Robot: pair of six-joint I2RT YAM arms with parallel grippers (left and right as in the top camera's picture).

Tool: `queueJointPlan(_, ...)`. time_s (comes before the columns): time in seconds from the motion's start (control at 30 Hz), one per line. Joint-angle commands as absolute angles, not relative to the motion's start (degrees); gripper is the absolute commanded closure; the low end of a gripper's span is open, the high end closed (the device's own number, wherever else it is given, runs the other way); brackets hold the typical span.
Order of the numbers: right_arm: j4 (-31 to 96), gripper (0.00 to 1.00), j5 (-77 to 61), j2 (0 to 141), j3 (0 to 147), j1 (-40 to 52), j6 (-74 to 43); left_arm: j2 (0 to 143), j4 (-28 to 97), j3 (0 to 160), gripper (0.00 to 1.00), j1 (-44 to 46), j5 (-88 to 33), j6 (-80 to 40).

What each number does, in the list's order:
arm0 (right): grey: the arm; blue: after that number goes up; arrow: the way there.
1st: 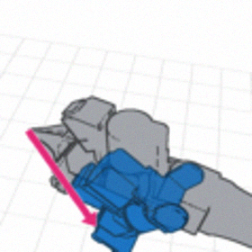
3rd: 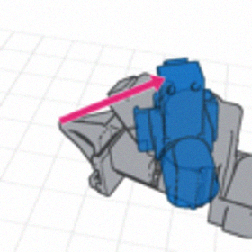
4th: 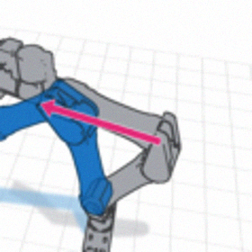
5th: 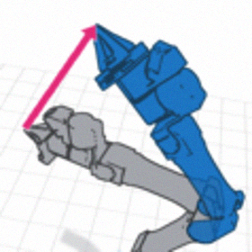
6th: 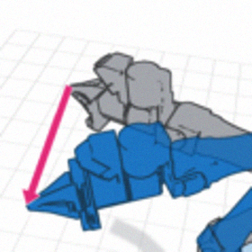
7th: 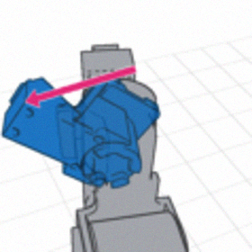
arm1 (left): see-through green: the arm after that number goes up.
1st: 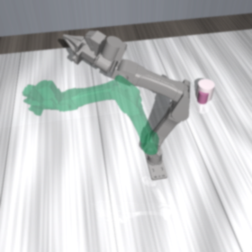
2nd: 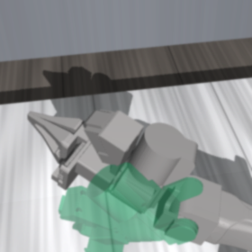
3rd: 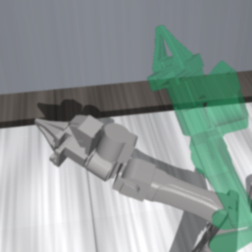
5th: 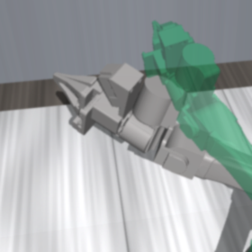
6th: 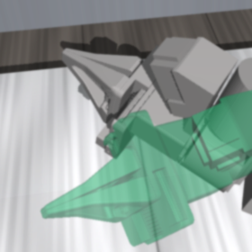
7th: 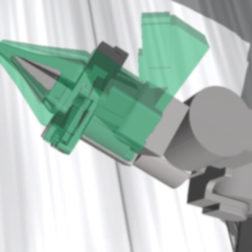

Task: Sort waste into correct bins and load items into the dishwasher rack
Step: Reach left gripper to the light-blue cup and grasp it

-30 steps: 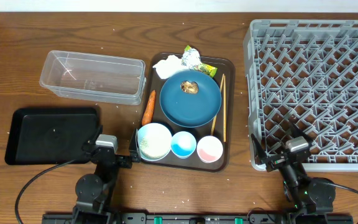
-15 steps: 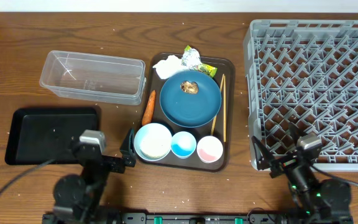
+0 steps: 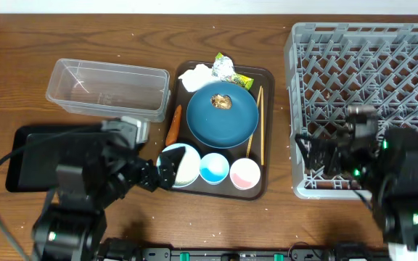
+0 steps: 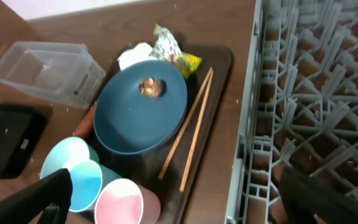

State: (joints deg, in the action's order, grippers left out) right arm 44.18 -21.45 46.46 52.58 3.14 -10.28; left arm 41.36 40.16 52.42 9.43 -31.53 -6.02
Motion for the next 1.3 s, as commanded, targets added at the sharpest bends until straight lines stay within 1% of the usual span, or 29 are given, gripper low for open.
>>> queueJointPlan(0.0,45.95,0.01,-26.39,51.64,57.8,2.44,-10.7,44.47,40.32,53.43,0.02,9.34,-42.52,-6.42)
queueJointPlan(0.07,45.8,0.01,-30.7,53.04,58.3,2.42,-10.66,45.93,40.91,53.43,0.02,9.47,-42.87,-7.62)
queueJointPlan(0.13,45.43,0.01,-31.81,53.87,58.3,2.42,-10.68,47.24,42.26,53.43,0.02,10.2,-41.8,-7.66)
queueJointPlan(0.3,46.09,0.01,-30.65,53.95,58.3,2.42,-10.72,51.2,47.2,53.43,0.02,15.86,-27.16,-9.21)
queueJointPlan(0.57,45.98,0.01,-29.98,53.95,58.3,2.42,-14.79,61.43,47.44,53.43,0.02,31.07,-6.22,-15.18)
queueJointPlan(0.73,46.02,0.01,-30.0,53.95,58.3,2.42,-14.81,68.6,43.57,53.43,0.02,36.34,-3.33,-15.18)
queueJointPlan(0.93,46.61,0.01,-30.02,53.95,58.3,2.44,-14.79,77.23,38.59,53.43,0.01,37.1,-3.4,-16.75)
queueJointPlan(1.03,47.44,0.01,-29.98,53.95,58.3,2.42,-14.74,80.62,37.45,53.43,0.1,37.12,-4.71,-16.86)
queueJointPlan(1.13,47.92,0.01,-29.98,53.98,58.3,2.42,-14.74,82.76,37.04,53.43,0.39,37.12,-6.61,-16.82)
queueJointPlan(1.2,47.97,0.01,-29.95,53.98,58.3,2.42,-14.74,83.7,37.04,53.43,0.54,37.1,-6.31,-16.82)
queueJointPlan(1.27,47.88,0.01,-29.85,53.98,58.3,2.42,-14.76,84.62,37.01,53.43,0.71,37.1,-5.21,-16.82)
